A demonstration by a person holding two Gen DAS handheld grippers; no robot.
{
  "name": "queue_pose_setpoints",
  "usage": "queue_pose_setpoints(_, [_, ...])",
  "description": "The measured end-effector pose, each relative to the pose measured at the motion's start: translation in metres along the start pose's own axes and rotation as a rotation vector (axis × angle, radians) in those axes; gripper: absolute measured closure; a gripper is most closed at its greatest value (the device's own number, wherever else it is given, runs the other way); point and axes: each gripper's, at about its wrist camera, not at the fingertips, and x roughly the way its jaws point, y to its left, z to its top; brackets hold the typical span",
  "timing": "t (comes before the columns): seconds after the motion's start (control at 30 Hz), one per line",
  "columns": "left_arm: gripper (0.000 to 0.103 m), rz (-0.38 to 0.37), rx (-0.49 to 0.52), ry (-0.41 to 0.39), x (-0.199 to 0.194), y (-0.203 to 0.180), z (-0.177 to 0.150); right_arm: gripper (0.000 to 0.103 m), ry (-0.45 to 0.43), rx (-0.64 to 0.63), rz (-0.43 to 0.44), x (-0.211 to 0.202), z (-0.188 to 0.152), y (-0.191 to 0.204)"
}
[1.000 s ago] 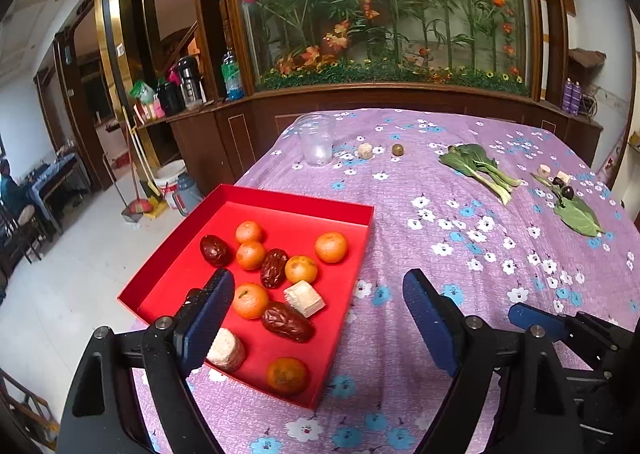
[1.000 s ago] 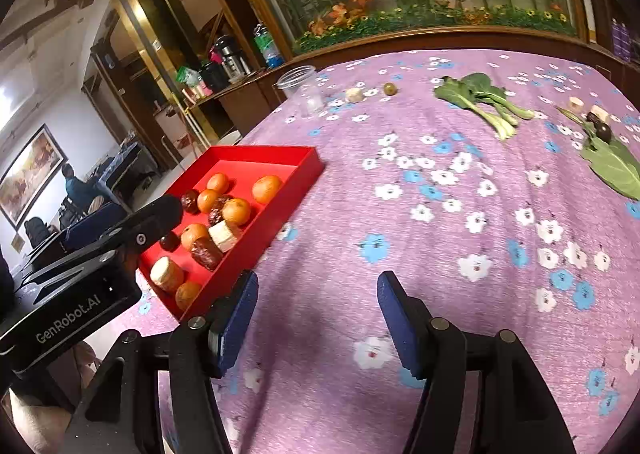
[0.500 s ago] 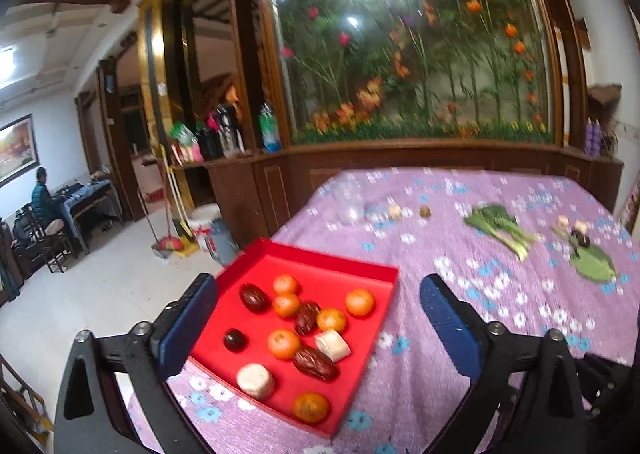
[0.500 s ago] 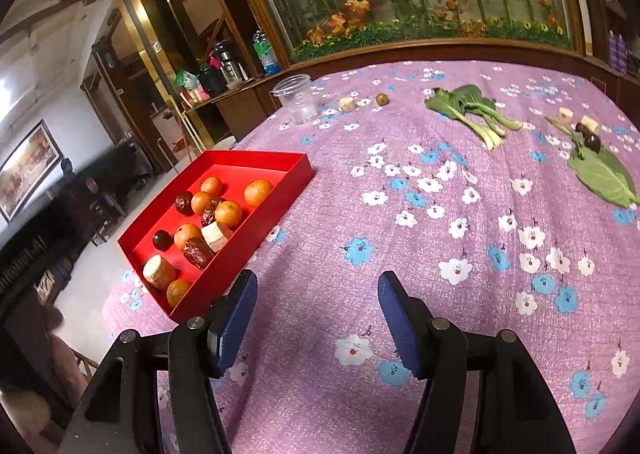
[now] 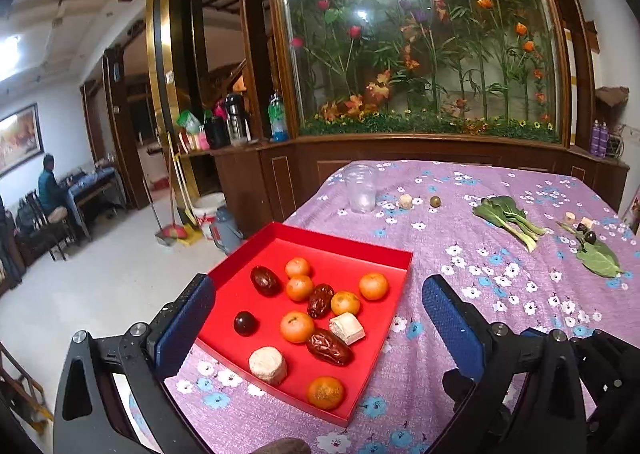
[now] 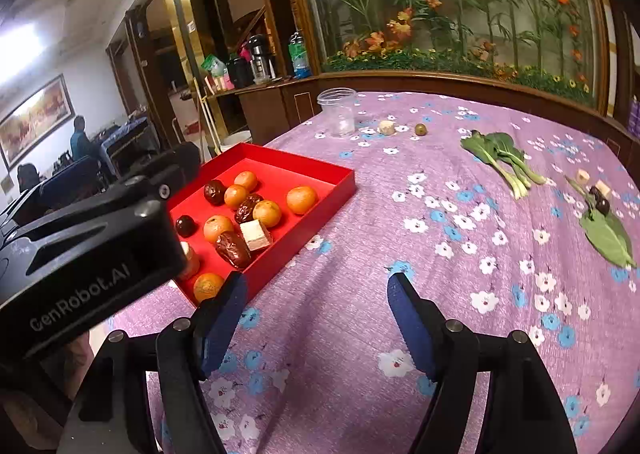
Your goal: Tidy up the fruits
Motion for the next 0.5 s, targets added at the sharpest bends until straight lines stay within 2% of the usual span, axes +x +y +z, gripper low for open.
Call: queue_pose_setpoints(0.5, [0.000,-0.045,-0.124,0.110,0.034,0.040,-0.013,0.022,0.054,-0.084,-0.032,0.030,0.015,0.031])
